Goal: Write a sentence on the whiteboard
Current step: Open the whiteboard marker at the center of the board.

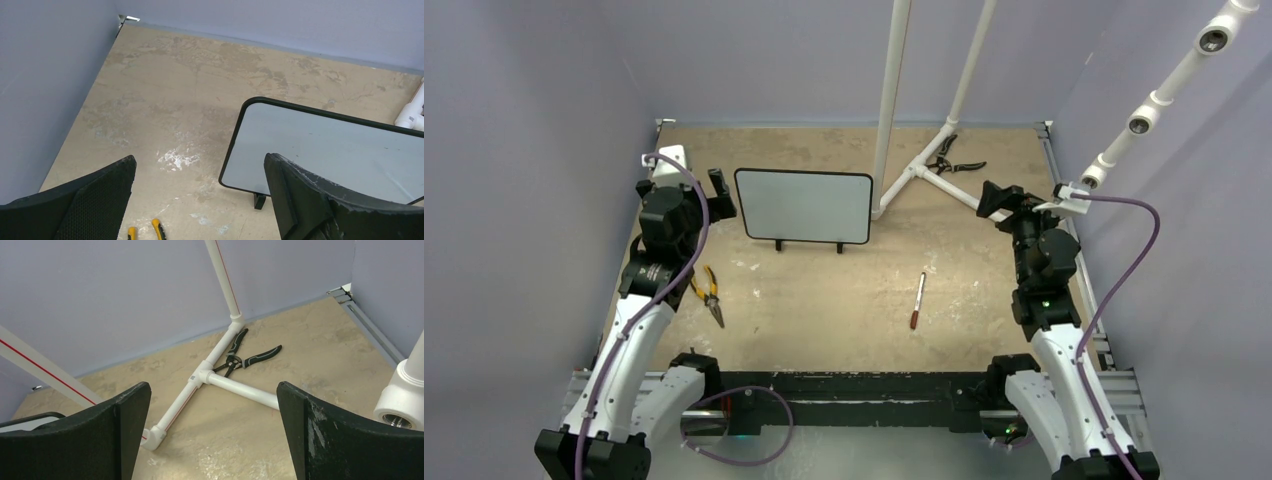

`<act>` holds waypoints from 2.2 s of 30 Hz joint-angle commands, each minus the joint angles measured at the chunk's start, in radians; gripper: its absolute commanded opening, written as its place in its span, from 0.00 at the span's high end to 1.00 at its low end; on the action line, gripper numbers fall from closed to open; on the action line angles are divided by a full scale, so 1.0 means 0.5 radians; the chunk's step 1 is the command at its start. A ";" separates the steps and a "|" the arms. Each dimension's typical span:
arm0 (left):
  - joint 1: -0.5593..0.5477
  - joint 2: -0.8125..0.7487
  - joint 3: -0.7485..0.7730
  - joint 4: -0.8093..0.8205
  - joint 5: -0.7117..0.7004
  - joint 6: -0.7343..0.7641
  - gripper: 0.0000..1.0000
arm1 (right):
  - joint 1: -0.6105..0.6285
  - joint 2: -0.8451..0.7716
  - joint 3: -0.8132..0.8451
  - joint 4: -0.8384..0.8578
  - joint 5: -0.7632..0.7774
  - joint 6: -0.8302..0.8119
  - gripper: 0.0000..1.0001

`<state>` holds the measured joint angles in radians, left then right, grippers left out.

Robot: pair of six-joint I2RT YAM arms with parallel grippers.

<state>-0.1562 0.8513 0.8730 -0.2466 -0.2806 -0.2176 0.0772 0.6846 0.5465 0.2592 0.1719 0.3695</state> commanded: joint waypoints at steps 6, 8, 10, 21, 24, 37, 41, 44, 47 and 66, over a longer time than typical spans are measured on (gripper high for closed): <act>0.033 0.004 0.037 0.067 0.049 -0.048 0.01 | -0.009 -0.004 0.135 -0.015 -0.118 -0.042 0.01; 0.033 -0.029 0.000 0.088 0.097 -0.026 0.01 | -0.008 0.021 0.159 -0.091 -0.184 -0.009 0.01; 0.032 -0.059 -0.048 0.144 0.238 0.030 0.03 | -0.007 0.068 0.204 -0.205 -0.310 0.011 0.01; 0.014 -0.052 -0.126 0.251 0.733 0.016 0.10 | 0.475 0.384 0.159 -0.708 -0.226 0.451 0.14; -0.004 -0.062 -0.148 0.261 0.806 -0.005 0.11 | 0.671 0.573 0.166 -0.859 -0.045 0.615 0.19; -0.148 -0.171 -0.271 0.177 0.831 -0.149 0.16 | 1.064 1.126 0.152 -1.010 0.275 0.917 0.31; -0.211 -0.160 -0.299 0.181 0.845 -0.195 0.17 | 1.129 1.245 0.164 -1.027 0.373 0.973 0.34; -0.266 -0.138 -0.311 0.174 0.843 -0.217 0.18 | 1.161 1.310 0.165 -1.009 0.402 1.003 0.39; -0.315 -0.118 -0.323 0.175 0.847 -0.247 0.19 | 1.174 1.369 0.162 -0.998 0.418 1.034 0.42; -1.300 0.176 -0.420 0.700 0.421 -0.593 0.23 | 1.182 1.179 0.189 -0.881 0.265 1.094 1.00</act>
<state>-0.6838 0.8806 0.6689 -0.0631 0.0044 -0.4419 0.6621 1.3720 0.6243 -0.2012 0.3264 0.8974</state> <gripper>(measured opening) 0.768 0.026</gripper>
